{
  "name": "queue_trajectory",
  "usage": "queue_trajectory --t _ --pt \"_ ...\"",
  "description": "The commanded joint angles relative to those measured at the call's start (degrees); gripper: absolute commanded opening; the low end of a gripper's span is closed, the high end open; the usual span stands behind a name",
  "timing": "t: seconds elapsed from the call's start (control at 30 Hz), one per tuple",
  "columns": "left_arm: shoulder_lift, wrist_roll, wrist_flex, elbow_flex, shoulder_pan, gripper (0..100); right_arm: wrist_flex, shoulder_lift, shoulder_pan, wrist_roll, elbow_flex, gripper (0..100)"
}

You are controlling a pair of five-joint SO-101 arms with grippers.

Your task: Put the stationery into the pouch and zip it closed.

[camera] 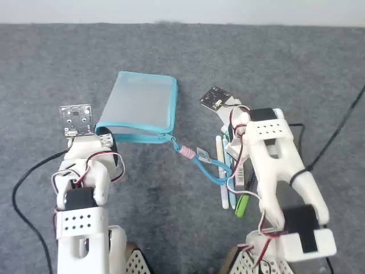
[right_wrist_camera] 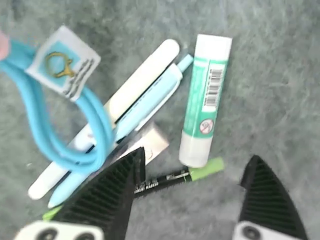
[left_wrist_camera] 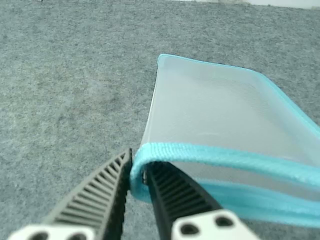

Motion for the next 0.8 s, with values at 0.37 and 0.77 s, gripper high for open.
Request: queue_trajectory --t 0.37,0.77 --pt "0.3 0.6 -1.5 -0.8 0.1 1 -5.5 5.0 4.8 2.9 -0.9 22.0" --pt "0.2 0.6 -1.4 -0.7 0.1 1 -5.8 12.4 4.8 3.2 -3.3 21.6"
